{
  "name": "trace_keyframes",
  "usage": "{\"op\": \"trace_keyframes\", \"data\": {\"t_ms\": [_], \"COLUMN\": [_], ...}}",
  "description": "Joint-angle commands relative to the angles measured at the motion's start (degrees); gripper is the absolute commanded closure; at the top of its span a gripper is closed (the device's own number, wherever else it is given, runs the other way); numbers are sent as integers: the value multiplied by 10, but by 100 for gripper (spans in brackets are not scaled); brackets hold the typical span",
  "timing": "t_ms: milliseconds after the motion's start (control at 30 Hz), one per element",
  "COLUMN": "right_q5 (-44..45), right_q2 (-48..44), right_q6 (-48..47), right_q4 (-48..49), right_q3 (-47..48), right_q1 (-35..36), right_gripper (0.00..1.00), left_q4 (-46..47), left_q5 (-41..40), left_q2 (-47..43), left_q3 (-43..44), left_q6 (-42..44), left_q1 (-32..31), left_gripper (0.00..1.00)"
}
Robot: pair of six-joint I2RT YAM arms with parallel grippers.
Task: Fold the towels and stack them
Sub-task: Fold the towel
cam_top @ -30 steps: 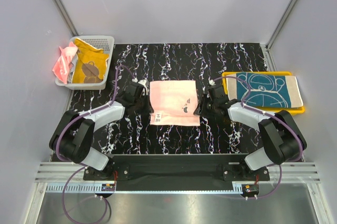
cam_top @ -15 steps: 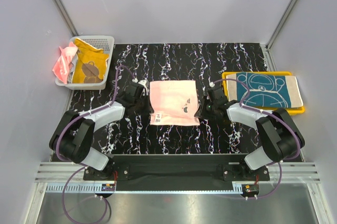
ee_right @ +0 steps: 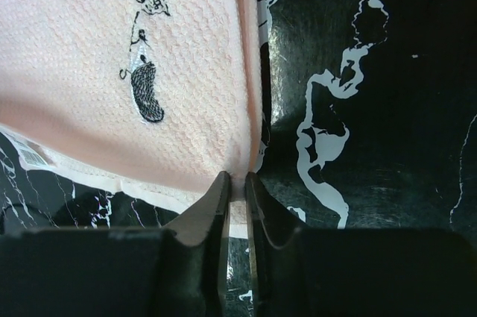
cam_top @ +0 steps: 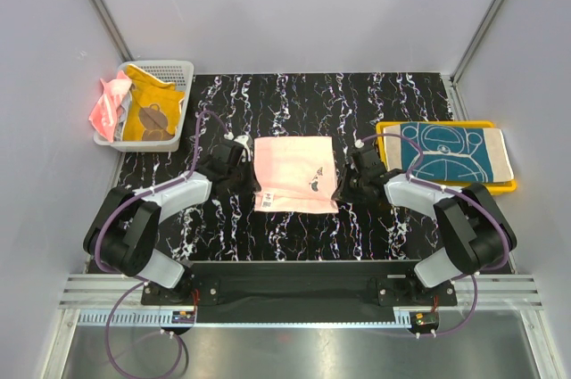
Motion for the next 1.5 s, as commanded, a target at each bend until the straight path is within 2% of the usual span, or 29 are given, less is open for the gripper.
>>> {"op": "trace_keyframes", "data": {"t_ms": [0,100,233,333,667,700,800,933,1067,1200,1333,1467], "right_q5": [20,20,22,21,19,19,33,63,106,117,110,103], "right_q2": [-22,-26,-32,-34,-34,-36,-43,-41,-15,30,82,133], "right_q6": [-14,-15,-16,-18,-23,-23,-27,-46,-83,-112,-136,-150], "right_q4": [-16,-17,-23,-27,-32,-32,-46,-87,-137,-151,-141,-136], "right_q3": [20,18,19,21,26,27,41,124,225,349,435,498], "right_q1": [6,6,6,6,6,6,6,5,-2,-25,-46,-62], "right_gripper": [80,80,73,73,90,94,95,98,100,100,100,100], "left_q4": [11,10,6,5,6,5,4,-8,-35,-45,-23,1], "left_q5": [12,10,10,8,8,6,-7,-43,-106,-165,-233,-244], "left_q2": [-21,-23,-27,-27,-27,-28,-37,-54,-45,-8,47,97], "left_q3": [4,5,6,7,8,8,14,56,174,274,357,413], "left_q6": [10,10,11,11,9,9,1,-9,4,17,39,56], "left_q1": [-3,-3,-3,-4,-4,-4,-3,-3,-1,6,21,44], "left_gripper": [100,100,100,100,100,100,100,100,100,100,100,100]}}
